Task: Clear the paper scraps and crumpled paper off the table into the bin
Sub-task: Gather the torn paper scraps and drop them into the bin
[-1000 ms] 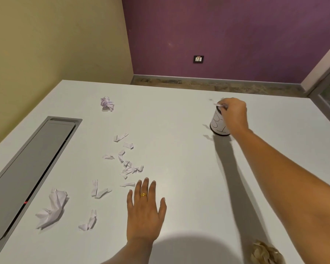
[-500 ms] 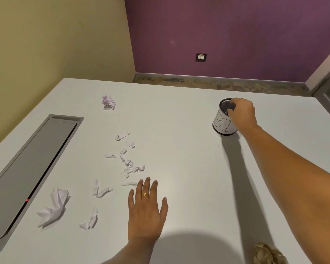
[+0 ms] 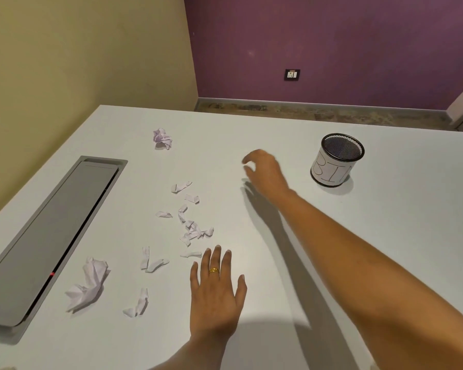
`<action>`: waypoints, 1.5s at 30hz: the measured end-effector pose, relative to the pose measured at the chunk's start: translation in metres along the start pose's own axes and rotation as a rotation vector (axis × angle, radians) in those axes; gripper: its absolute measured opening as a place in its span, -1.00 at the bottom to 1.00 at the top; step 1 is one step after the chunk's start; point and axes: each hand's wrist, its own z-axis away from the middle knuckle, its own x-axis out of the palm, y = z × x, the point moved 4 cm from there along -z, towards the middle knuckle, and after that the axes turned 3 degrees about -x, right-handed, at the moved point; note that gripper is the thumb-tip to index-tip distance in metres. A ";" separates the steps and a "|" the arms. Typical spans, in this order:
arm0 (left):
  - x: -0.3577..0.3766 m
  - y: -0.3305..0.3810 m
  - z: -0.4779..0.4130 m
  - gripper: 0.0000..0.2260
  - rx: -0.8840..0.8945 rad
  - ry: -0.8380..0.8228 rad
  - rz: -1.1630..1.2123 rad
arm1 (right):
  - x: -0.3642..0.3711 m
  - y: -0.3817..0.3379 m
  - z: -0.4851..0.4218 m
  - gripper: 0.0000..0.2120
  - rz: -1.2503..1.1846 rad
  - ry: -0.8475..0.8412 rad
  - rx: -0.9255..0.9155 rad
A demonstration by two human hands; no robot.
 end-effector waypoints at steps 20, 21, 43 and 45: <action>-0.005 0.000 -0.004 -0.26 0.008 -0.198 -0.114 | 0.137 -0.072 0.010 -0.45 0.369 -0.712 -0.253; -0.006 0.000 -0.003 -0.33 -0.006 -0.181 -0.097 | 0.137 -0.071 0.011 -0.44 0.381 -0.710 -0.273; 0.005 0.000 -0.004 -0.52 -0.005 -0.016 0.004 | 0.059 0.006 0.043 -0.78 0.034 -0.206 0.003; 0.006 0.000 -0.004 -0.51 -0.007 -0.010 0.009 | 0.048 0.016 0.049 -0.78 -0.005 -0.176 0.068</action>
